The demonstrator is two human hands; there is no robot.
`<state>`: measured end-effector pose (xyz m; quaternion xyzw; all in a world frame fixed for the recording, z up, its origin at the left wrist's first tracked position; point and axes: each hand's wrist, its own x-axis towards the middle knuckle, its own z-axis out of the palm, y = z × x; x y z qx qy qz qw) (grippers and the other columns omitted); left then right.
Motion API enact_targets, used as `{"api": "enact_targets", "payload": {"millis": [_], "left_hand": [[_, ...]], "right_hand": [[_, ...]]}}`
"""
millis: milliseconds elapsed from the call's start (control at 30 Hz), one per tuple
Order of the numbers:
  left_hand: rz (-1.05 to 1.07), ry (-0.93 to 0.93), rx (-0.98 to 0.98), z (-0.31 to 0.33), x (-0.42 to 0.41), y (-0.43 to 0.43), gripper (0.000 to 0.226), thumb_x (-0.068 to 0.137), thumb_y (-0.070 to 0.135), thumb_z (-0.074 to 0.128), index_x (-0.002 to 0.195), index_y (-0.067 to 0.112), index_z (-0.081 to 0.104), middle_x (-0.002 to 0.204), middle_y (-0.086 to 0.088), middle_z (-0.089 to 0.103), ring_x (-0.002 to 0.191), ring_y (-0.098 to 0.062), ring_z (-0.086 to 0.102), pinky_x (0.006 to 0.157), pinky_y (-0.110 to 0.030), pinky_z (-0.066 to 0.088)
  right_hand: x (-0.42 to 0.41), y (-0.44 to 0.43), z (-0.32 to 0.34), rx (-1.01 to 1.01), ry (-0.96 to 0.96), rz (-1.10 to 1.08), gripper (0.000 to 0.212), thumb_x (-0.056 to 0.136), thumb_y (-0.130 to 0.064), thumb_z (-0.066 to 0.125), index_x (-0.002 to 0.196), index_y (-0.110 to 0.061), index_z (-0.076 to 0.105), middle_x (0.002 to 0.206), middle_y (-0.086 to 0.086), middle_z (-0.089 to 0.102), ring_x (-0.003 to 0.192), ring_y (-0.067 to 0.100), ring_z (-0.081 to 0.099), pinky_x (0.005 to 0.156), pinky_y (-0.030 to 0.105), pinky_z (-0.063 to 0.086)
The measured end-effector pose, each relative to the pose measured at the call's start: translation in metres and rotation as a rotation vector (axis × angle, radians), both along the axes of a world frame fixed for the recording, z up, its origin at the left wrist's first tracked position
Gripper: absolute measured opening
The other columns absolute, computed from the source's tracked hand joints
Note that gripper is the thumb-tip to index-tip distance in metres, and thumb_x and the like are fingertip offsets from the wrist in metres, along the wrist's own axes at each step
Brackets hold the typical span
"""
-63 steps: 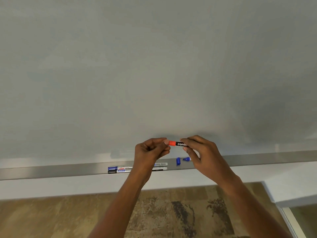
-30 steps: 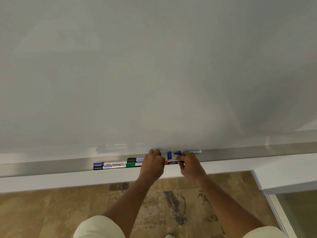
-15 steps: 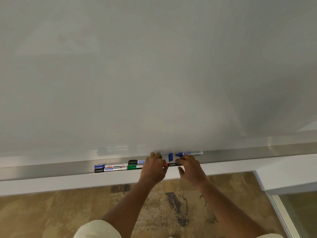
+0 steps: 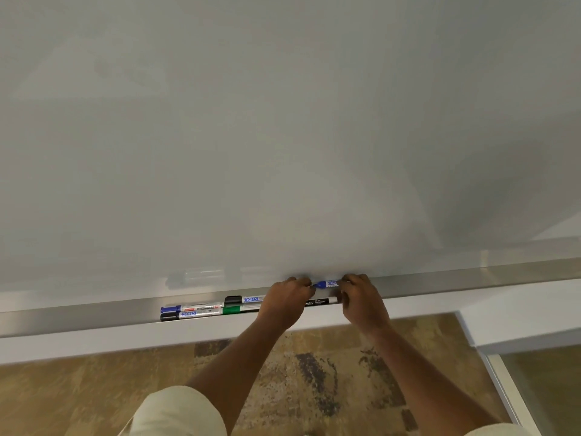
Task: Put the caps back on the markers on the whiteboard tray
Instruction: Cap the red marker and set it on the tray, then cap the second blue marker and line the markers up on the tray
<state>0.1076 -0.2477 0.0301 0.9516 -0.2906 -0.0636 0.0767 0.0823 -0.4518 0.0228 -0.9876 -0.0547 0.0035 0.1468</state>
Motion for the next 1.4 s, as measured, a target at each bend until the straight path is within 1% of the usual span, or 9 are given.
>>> {"api": "enact_targets", "payload": {"millis": [300,567,667,767,867,1000,1133,1233,1400], "left_hand": [[-0.129,-0.054,0.230,0.002,0.011,-0.009,0.025,0.097,0.004,0.051,0.111,0.009,0.072,0.109,-0.012,0.071,0.095,-0.034,0.069,0.078,-0.042,0.056],[-0.092,-0.010,0.255,0.003,0.013,-0.009,0.023,0.096,0.001,0.051,0.108,0.007,0.069,0.109,-0.013,0.071,0.099,-0.036,0.069,0.081,-0.043,0.055],[-0.056,0.027,0.240,0.002,0.012,-0.009,0.024,0.094,-0.003,0.051,0.108,0.008,0.067,0.108,-0.015,0.071,0.101,-0.037,0.068,0.084,-0.044,0.054],[-0.050,0.041,0.220,-0.001,0.012,-0.008,0.023,0.093,-0.004,0.053,0.107,0.008,0.067,0.109,-0.015,0.069,0.101,-0.037,0.067,0.085,-0.045,0.055],[-0.060,0.032,0.194,0.000,0.012,-0.006,0.023,0.092,-0.005,0.054,0.107,0.008,0.065,0.109,-0.014,0.068,0.100,-0.036,0.067,0.083,-0.045,0.055],[-0.061,0.020,0.164,0.000,0.011,-0.001,0.023,0.091,-0.003,0.055,0.107,0.011,0.065,0.107,-0.011,0.067,0.096,-0.035,0.067,0.080,-0.044,0.055],[-0.018,0.020,0.104,0.008,0.011,0.003,0.016,0.097,0.010,0.055,0.109,0.014,0.066,0.109,-0.008,0.070,0.094,-0.034,0.069,0.078,-0.042,0.055],[0.055,0.011,0.005,0.023,0.007,0.005,0.016,0.097,0.016,0.054,0.107,0.018,0.066,0.105,-0.004,0.072,0.093,-0.031,0.067,0.076,-0.038,0.056],[0.146,-0.033,-0.304,0.062,-0.014,0.021,0.013,0.091,0.022,0.065,0.102,0.022,0.073,0.097,0.003,0.075,0.099,-0.020,0.057,0.072,-0.032,0.053]], "right_hand": [[0.004,0.003,-0.004,-0.113,0.044,0.019,0.026,0.077,0.005,0.065,0.098,-0.007,0.073,0.095,0.009,0.070,0.093,0.033,0.062,0.068,0.043,0.057],[0.005,0.005,-0.003,-0.229,0.053,0.007,0.014,0.077,-0.002,0.070,0.088,-0.009,0.074,0.091,0.010,0.067,0.092,0.032,0.063,0.068,0.042,0.056],[0.002,0.006,-0.002,-0.304,0.034,-0.005,0.016,0.068,-0.001,0.075,0.080,-0.012,0.074,0.085,0.007,0.067,0.085,0.031,0.065,0.068,0.041,0.054],[-0.001,0.004,-0.006,-0.323,0.023,-0.012,0.019,0.069,-0.002,0.075,0.083,-0.014,0.073,0.081,0.005,0.070,0.081,0.029,0.066,0.073,0.042,0.053],[-0.002,0.001,-0.010,-0.346,0.027,-0.017,0.018,0.076,-0.006,0.071,0.091,-0.015,0.073,0.086,0.004,0.073,0.085,0.028,0.067,0.082,0.044,0.051],[-0.007,-0.002,-0.010,-0.322,-0.013,-0.038,0.023,0.072,-0.003,0.075,0.091,-0.015,0.073,0.087,0.005,0.073,0.085,0.028,0.068,0.081,0.043,0.052],[-0.011,-0.002,-0.008,-0.271,-0.110,-0.014,0.028,0.073,-0.002,0.073,0.099,-0.015,0.071,0.092,0.002,0.073,0.089,0.026,0.067,0.083,0.041,0.051],[-0.015,0.000,0.001,-0.209,-0.213,-0.008,0.033,0.076,0.001,0.067,0.105,-0.014,0.070,0.096,0.003,0.072,0.092,0.026,0.066,0.084,0.041,0.050],[-0.027,0.008,0.037,-0.090,-0.319,0.049,0.037,0.079,-0.003,0.074,0.115,-0.009,0.069,0.106,0.006,0.073,0.100,0.026,0.067,0.088,0.042,0.053]]}}
